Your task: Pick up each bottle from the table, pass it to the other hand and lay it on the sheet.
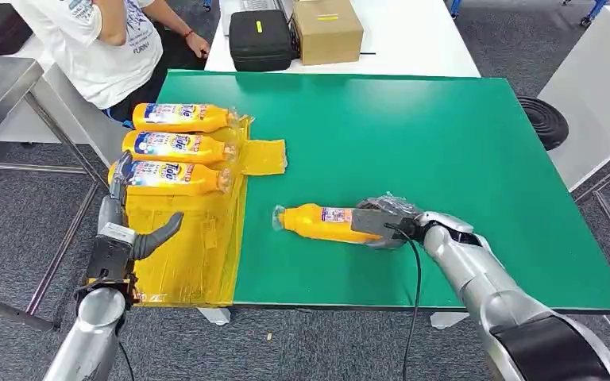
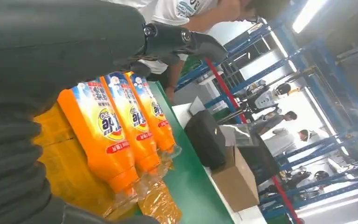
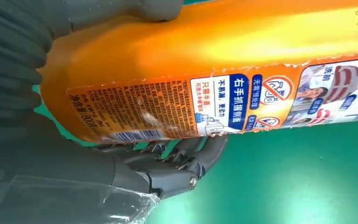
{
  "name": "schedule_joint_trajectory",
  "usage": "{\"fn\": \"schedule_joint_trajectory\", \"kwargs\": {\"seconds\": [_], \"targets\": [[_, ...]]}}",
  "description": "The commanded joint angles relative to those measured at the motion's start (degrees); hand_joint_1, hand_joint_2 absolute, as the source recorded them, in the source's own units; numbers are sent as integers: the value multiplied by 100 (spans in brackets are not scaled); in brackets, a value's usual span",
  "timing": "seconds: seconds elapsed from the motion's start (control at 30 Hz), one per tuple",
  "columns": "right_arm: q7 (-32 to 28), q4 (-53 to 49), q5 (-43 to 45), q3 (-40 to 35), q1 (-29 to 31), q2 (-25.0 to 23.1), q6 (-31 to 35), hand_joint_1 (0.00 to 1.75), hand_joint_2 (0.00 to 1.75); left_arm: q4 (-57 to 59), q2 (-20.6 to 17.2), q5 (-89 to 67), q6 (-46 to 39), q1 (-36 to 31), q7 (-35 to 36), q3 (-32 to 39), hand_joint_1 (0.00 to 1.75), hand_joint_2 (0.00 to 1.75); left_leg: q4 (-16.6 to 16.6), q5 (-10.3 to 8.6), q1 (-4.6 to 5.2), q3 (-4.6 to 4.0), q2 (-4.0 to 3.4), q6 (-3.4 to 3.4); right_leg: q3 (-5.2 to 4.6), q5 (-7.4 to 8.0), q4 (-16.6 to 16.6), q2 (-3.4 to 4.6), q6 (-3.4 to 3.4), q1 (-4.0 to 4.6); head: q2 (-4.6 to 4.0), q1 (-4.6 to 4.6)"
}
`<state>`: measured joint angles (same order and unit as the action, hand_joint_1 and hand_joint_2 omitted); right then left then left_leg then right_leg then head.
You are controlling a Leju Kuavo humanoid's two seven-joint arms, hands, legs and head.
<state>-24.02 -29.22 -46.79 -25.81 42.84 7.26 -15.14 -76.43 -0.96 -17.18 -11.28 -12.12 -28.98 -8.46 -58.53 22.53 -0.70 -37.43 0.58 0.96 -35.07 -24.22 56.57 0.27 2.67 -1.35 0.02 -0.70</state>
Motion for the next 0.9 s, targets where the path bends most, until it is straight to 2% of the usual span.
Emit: {"fn": "schedule_joint_trajectory", "kwargs": {"seconds": [0.03,0.13,0.2,0.23,0.27,0.4,0.5,0.73,0.9], "targets": [[-1032,-716,1070,851,-648,-281,1102,175,175,242,-29,941,394,123,-11,97,0,175,9,11,-3,36,-5,-2,37,-10,-12,-2,-17,7,0,0],[-1269,-1801,1492,1292,-1273,-497,1387,175,175,253,-24,1473,663,203,21,151,0,175,11,11,-3,27,-9,-3,28,-7,-13,4,-14,6,0,-2],[-1210,-1884,1475,1288,-1316,-518,1413,175,175,254,-27,1481,663,208,19,147,0,175,5,9,-2,8,-8,-3,11,-5,-4,6,-10,4,0,0],[-1210,-1884,1475,1288,-1316,-518,1413,175,175,254,-27,1481,663,208,19,147,0,175,4,18,-5,25,-14,-5,27,-12,-4,8,-17,9,0,0],[-1511,-2463,1744,1659,-1639,-737,1681,175,175,271,46,1904,957,220,149,199,0,175,5,14,-2,19,-7,-3,19,-10,-3,4,-14,5,0,-2],[-1582,-3839,1861,2058,-2499,-1219,2106,175,175,611,145,2731,1575,109,407,153,0,175,6,8,-5,6,17,-2,11,-13,-5,-18,-12,6,0,2],[-1598,-4032,1902,2051,-2659,-1289,2155,175,175,756,135,2897,1664,1,439,111,0,175,7,11,-5,7,20,-3,14,-16,-4,-23,-14,6,0,0],[-1598,-3903,2158,1856,-2625,-1392,2254,175,175,807,128,3413,2091,58,705,-1,0,175,4,11,-3,12,19,-2,18,-16,-3,-24,-16,4,0,0],[-1598,-3201,2481,1391,-2423,-1485,1745,175,175,1071,188,3999,3215,-115,1031,-457,0,175,6,7,-3,7,19,-2,12,-12,-5,-26,-12,3,0,0]]}}
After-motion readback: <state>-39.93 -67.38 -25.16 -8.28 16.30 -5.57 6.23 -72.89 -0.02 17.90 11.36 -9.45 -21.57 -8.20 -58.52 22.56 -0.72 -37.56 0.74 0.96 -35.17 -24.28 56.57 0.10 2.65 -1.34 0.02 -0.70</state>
